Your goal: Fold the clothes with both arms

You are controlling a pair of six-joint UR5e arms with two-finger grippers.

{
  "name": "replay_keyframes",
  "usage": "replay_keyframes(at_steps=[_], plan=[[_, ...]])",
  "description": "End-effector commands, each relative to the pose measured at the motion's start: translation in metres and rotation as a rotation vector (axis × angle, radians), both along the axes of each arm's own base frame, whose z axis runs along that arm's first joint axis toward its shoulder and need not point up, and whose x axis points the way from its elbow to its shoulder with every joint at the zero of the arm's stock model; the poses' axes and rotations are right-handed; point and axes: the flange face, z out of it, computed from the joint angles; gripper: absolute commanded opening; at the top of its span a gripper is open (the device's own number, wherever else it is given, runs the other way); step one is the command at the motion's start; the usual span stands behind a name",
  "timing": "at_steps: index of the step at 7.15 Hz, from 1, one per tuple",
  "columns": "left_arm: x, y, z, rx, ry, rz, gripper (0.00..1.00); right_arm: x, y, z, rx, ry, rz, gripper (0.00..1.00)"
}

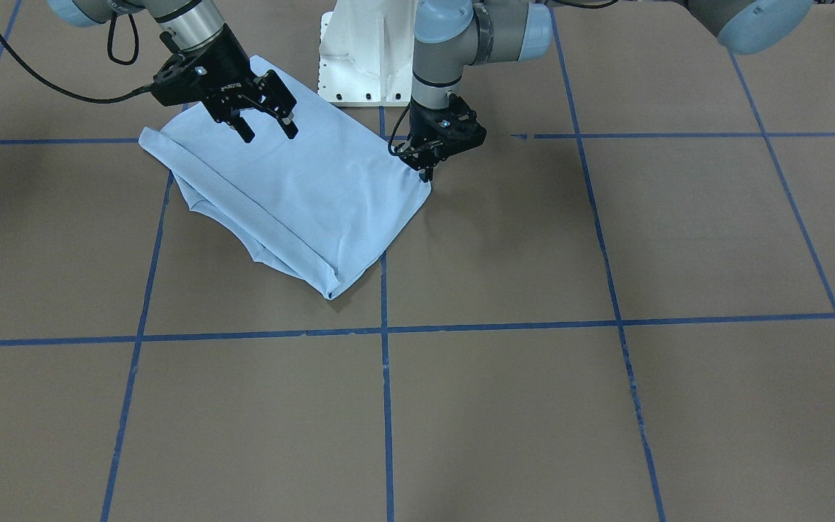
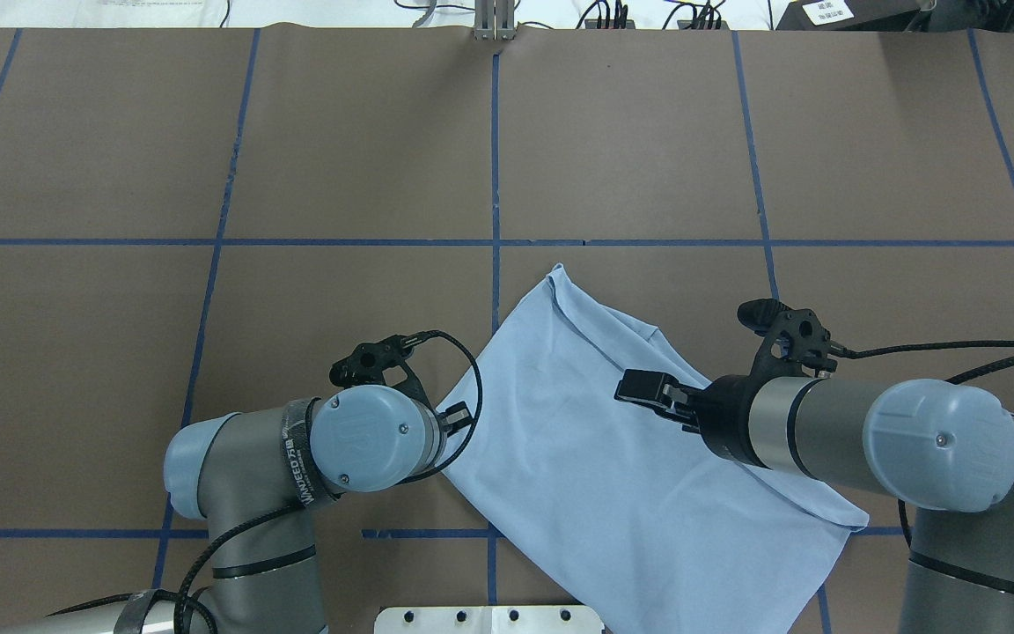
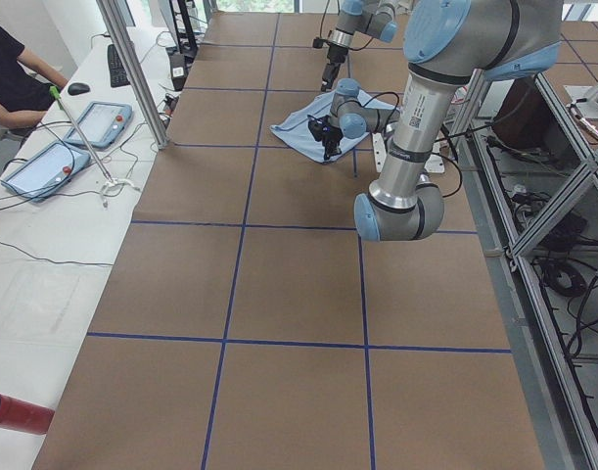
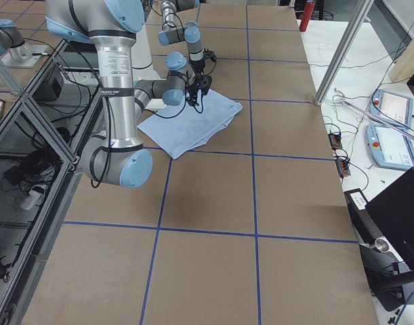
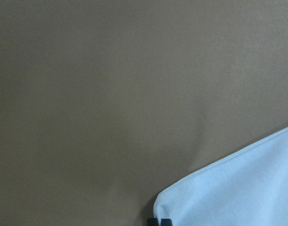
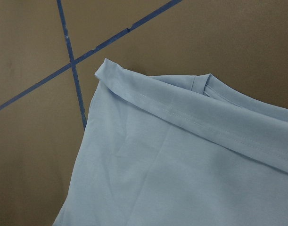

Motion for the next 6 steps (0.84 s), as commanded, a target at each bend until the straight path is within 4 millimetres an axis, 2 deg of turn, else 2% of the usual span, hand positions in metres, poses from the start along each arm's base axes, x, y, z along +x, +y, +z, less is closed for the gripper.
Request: replay_keyframes(at_steps=[1, 3, 4, 6], plan=[[-0.013, -0.012, -0.012, 0.013, 0.009, -0.015, 0.00, 0.000, 0.000, 0.000, 0.001, 0.000, 0.000, 1.00], [-0.049, -0.091, 0.000, 0.158, -0.064, -0.082, 0.00, 0.001, 0.000, -0.002, 0.001, -0.003, 0.000, 1.00], [-0.060, -0.120, 0.003, 0.231, -0.062, -0.091, 0.00, 0.000, 0.000, 0.000, 0.001, 0.000, 0.000, 1.00], [-0.053, -0.190, 0.015, 0.312, -0.080, -0.114, 0.00, 0.001, -0.001, -0.002, 0.002, -0.003, 0.005, 1.00]])
